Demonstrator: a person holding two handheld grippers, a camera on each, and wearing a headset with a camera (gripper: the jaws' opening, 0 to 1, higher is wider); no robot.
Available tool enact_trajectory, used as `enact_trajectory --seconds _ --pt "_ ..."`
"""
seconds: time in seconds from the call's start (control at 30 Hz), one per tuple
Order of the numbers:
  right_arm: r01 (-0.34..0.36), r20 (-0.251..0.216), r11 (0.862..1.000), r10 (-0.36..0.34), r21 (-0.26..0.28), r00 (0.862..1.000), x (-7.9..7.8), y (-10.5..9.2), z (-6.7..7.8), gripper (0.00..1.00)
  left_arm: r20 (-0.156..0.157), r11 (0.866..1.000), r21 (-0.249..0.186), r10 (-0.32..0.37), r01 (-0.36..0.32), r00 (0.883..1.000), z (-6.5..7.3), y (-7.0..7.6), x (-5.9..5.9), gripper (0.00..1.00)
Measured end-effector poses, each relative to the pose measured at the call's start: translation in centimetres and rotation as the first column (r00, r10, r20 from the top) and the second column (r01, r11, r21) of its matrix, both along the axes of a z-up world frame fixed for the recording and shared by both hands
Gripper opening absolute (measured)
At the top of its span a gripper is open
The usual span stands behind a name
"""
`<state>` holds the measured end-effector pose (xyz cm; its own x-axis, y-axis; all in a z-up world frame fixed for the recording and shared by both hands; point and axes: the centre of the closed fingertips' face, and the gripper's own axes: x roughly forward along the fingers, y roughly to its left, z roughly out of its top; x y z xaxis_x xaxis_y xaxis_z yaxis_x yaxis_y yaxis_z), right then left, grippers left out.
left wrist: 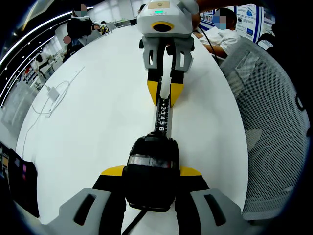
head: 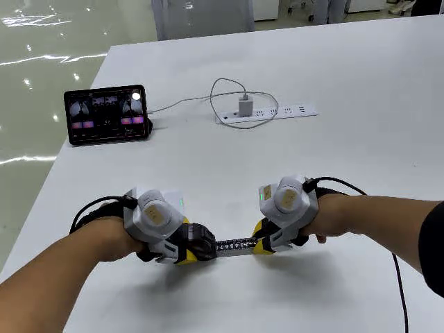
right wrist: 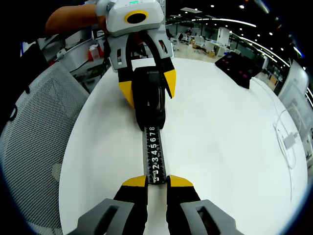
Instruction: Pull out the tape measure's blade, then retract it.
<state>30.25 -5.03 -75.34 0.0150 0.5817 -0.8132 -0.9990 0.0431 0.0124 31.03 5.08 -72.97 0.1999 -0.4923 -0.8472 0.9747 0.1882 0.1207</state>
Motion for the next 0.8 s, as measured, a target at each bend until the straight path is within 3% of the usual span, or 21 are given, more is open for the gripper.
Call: enact_trajectory --seconds 0.8 --pt "0.007 -0.001 1.000 -0.007 -0.006 1.000 0.0 -1.1 -0.1 0.10 0.000 1.000 -0.004 0.000 0.000 1.000 -0.1 0.0 0.1 0.33"
